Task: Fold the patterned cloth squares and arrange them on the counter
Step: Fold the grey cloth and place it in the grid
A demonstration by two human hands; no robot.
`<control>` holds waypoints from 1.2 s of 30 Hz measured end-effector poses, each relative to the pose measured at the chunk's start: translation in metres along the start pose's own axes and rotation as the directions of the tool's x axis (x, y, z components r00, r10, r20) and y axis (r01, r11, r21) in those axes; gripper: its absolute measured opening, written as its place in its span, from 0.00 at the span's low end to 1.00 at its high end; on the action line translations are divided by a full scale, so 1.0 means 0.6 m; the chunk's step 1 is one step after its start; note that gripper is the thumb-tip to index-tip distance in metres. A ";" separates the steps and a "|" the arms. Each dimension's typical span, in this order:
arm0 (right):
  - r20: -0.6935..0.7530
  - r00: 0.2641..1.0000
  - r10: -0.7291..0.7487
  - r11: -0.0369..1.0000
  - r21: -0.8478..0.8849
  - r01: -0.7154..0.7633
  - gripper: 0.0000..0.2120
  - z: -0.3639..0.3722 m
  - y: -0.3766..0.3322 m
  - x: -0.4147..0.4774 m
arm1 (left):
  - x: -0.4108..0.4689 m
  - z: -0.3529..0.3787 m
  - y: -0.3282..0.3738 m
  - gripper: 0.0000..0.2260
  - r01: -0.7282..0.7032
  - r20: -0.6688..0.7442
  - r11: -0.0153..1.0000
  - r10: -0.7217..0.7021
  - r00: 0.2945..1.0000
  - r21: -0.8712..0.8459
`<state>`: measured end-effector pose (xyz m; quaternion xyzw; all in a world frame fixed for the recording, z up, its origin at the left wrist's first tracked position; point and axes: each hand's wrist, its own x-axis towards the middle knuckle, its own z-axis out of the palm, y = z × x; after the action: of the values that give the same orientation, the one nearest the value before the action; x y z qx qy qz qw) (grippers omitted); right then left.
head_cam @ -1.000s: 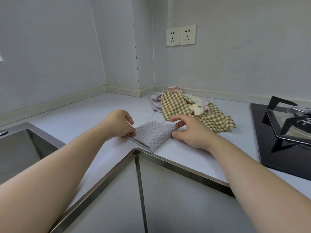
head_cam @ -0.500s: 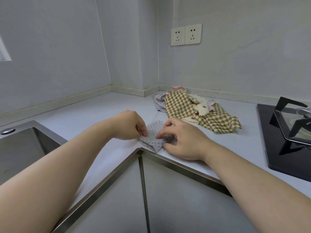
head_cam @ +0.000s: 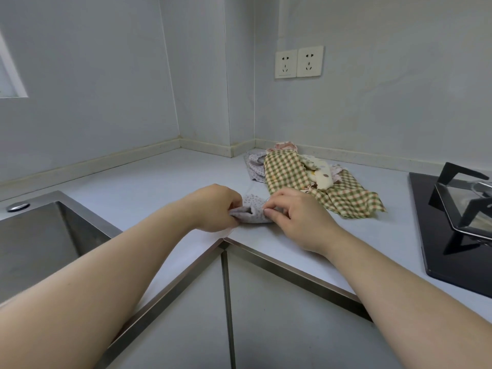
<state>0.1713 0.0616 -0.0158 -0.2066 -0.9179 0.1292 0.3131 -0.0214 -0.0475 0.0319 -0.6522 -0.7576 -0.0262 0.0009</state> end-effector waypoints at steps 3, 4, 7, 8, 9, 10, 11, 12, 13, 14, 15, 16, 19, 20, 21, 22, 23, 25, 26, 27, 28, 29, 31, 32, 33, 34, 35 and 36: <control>-0.038 0.999 0.015 1.000 -0.008 -0.015 0.07 -0.005 0.000 -0.001 | 0.001 0.003 -0.010 0.05 -0.014 -0.130 0.993 -0.002 0.992 -0.119; -0.054 0.998 0.023 0.999 -0.022 -0.024 0.08 -0.008 -0.001 -0.001 | 0.000 0.000 -0.011 0.04 -0.024 -0.185 0.983 -0.010 0.983 -0.179; -0.101 0.994 0.048 0.998 -0.025 -0.051 0.15 -0.015 -0.005 -0.002 | -0.002 -0.016 -0.007 0.02 -0.080 -0.352 0.926 -0.060 0.934 -0.370; -0.120 0.991 0.051 0.999 -0.002 -0.052 0.20 -0.016 -0.007 -0.001 | -0.002 -0.022 -0.003 0.01 -0.097 -0.392 0.898 -0.088 0.916 -0.430; -0.139 0.989 0.052 0.999 0.024 -0.049 0.24 -0.018 -0.009 -0.001 | -0.003 -0.027 0.001 0.02 -0.111 -0.421 0.868 -0.119 0.899 -0.483; -0.161 0.986 0.048 0.998 0.048 -0.041 0.27 -0.020 -0.012 -0.001 | -0.003 -0.030 0.006 0.03 -0.123 -0.446 0.842 -0.149 0.882 -0.525; -0.188 0.981 0.038 0.997 0.070 -0.025 0.29 -0.023 -0.015 -0.001 | -0.002 -0.032 0.009 0.04 -0.137 -0.474 0.823 -0.174 0.863 -0.552; -0.216 0.976 0.024 0.996 0.087 -0.006 0.29 -0.026 -0.017 -0.001 | -0.003 -0.033 0.013 0.05 -0.156 -0.506 0.810 -0.191 0.841 -0.565; -0.241 0.971 0.012 0.996 0.094 0.011 0.29 -0.029 -0.019 -0.001 | -0.003 -0.034 0.016 0.06 -0.178 -0.537 0.803 -0.200 0.819 -0.569; -0.254 0.967 0.001 0.996 0.088 0.022 0.28 -0.031 -0.021 -0.002 | -0.004 -0.035 0.019 0.07 -0.194 -0.560 0.799 -0.204 0.803 -0.570; -0.257 0.966 -0.009 0.997 0.072 0.028 0.26 -0.033 -0.022 -0.003 | -0.005 -0.036 0.020 0.07 -0.206 -0.572 0.796 -0.203 0.795 -0.569; -0.257 0.966 -0.016 0.998 0.056 0.032 0.24 -0.034 -0.022 -0.004 | -0.007 -0.037 0.021 0.08 -0.213 -0.575 0.796 -0.197 0.794 -0.566; -0.275 0.961 -0.011 0.997 0.069 0.031 0.21 -0.034 -0.018 -0.002 | -0.009 -0.039 0.022 0.08 -0.235 -0.573 0.799 -0.160 0.804 -0.553; -0.281 0.960 -0.007 0.997 0.073 0.028 0.21 -0.034 -0.016 -0.002 | -0.009 -0.040 0.024 0.08 -0.243 -0.573 0.798 -0.151 0.806 -0.552; -0.281 0.960 -0.007 0.997 0.066 0.027 0.20 -0.034 -0.015 -0.001 | -0.010 -0.041 0.025 0.09 -0.253 -0.574 0.795 -0.141 0.807 -0.551; -0.280 0.960 -0.013 0.998 0.056 0.029 0.18 -0.034 -0.015 -0.002 | -0.011 -0.042 0.027 0.09 -0.260 -0.574 0.794 -0.133 0.808 -0.550; -0.285 0.958 -0.024 0.998 0.051 0.040 0.15 -0.034 -0.015 -0.003 | -0.011 -0.042 0.028 0.09 -0.268 -0.577 0.792 -0.125 0.807 -0.548; -0.311 0.949 -0.056 0.995 0.058 0.078 0.11 -0.034 -0.016 -0.004 | -0.012 -0.044 0.031 0.11 -0.273 -0.574 0.783 -0.128 0.809 -0.559; -0.321 0.945 -0.068 0.993 0.068 0.095 0.10 -0.035 -0.018 -0.005 | -0.012 -0.045 0.033 0.11 -0.270 -0.567 0.771 -0.140 0.812 -0.576; -0.324 0.943 -0.077 0.991 0.077 0.107 0.10 -0.036 -0.020 -0.005 | -0.012 -0.045 0.033 0.12 -0.265 -0.557 0.755 -0.157 0.815 -0.600; -0.323 0.943 -0.084 0.990 0.084 0.117 0.10 -0.037 -0.022 -0.005 | -0.012 -0.047 0.034 0.13 -0.258 -0.541 0.728 -0.181 0.821 -0.635; -0.318 0.944 -0.087 0.988 0.092 0.122 0.10 -0.037 -0.024 -0.005 | -0.011 -0.048 0.034 0.15 -0.251 -0.518 0.689 -0.208 0.829 -0.679; -0.302 0.950 -0.084 0.985 0.117 0.124 0.08 -0.039 -0.026 -0.005 | -0.011 -0.051 0.033 0.15 -0.235 -0.445 0.575 -0.255 0.859 -0.784; -0.296 0.952 -0.078 0.984 0.131 0.121 0.08 -0.040 -0.026 -0.005 | -0.012 -0.052 0.031 0.14 -0.228 -0.399 0.504 -0.260 0.880 -0.833; -0.291 0.954 -0.067 0.983 0.143 0.112 0.10 -0.041 -0.026 -0.004 | -0.011 -0.052 0.030 0.12 -0.226 -0.358 0.434 -0.250 0.900 -0.872; -0.285 0.957 -0.054 0.983 0.154 0.101 0.11 -0.041 -0.026 -0.004 | -0.012 -0.053 0.029 0.10 -0.223 -0.329 0.382 -0.239 0.914 -0.897; -0.274 0.961 -0.044 0.983 0.162 0.091 0.12 -0.041 -0.026 -0.004 | -0.012 -0.053 0.027 0.10 -0.223 -0.316 0.356 -0.229 0.921 -0.907; -0.253 0.967 -0.037 0.983 0.166 0.081 0.13 -0.041 -0.026 -0.005 | -0.013 -0.053 0.026 0.10 -0.225 -0.313 0.349 -0.220 0.924 -0.910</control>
<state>0.1840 0.0492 0.0071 -0.1653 -0.8622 0.1729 0.4465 -0.0057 -0.0539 0.0639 -0.5168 -0.5882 -0.5806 -0.2234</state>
